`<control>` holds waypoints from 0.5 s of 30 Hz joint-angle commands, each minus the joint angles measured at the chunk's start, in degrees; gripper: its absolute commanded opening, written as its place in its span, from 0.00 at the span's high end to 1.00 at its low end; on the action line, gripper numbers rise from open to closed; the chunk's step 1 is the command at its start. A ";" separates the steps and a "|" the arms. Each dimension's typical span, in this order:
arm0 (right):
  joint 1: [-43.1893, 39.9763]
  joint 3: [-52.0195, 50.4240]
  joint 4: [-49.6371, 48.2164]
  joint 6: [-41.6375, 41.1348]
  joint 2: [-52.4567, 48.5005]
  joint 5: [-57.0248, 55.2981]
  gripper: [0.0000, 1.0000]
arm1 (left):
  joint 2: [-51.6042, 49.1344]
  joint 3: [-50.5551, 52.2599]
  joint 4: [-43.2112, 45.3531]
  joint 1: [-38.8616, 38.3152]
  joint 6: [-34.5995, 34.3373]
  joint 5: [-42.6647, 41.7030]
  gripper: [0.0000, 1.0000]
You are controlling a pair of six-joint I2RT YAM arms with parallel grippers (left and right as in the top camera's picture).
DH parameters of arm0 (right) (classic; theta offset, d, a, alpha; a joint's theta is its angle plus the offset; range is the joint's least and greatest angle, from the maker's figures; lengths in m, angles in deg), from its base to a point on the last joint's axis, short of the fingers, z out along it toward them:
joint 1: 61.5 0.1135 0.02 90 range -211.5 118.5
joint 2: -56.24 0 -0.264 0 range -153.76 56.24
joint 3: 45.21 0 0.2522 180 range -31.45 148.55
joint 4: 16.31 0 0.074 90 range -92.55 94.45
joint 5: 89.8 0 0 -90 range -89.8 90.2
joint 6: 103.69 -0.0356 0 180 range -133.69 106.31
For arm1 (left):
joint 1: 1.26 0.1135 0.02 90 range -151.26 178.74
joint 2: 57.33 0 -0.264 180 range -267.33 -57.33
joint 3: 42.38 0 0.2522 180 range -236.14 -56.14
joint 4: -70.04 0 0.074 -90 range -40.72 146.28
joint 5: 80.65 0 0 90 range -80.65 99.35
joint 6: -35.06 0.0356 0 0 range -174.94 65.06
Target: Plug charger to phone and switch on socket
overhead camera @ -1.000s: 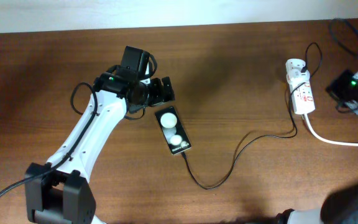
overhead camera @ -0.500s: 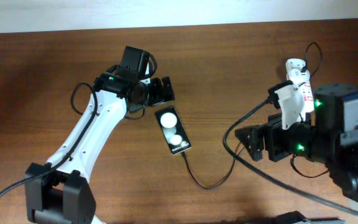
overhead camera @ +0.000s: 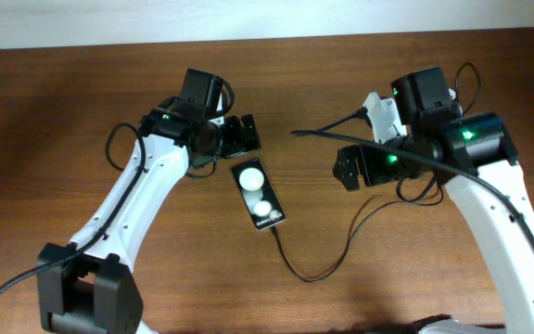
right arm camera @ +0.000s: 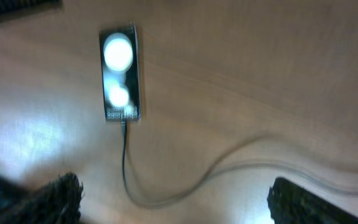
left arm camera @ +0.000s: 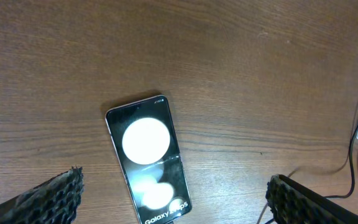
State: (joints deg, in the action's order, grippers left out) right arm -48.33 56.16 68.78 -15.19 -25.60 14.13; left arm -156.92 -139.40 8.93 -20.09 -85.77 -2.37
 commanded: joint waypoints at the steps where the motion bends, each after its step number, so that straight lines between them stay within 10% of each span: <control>1: 0.26 0.24 -5.33 0.04 8.74 -1.16 0.01 | 0.61 -0.79 0.09 0.24 0.96 0.22 0.01; 15: 0.28 -67.82 -49.31 3.08 70.77 -0.70 0.01 | 0.61 -0.79 0.11 0.24 0.96 0.22 0.01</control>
State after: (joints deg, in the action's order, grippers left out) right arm -48.31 -7.84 23.41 -11.45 40.71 12.93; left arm -156.90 -139.60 8.97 -20.09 -85.77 -2.37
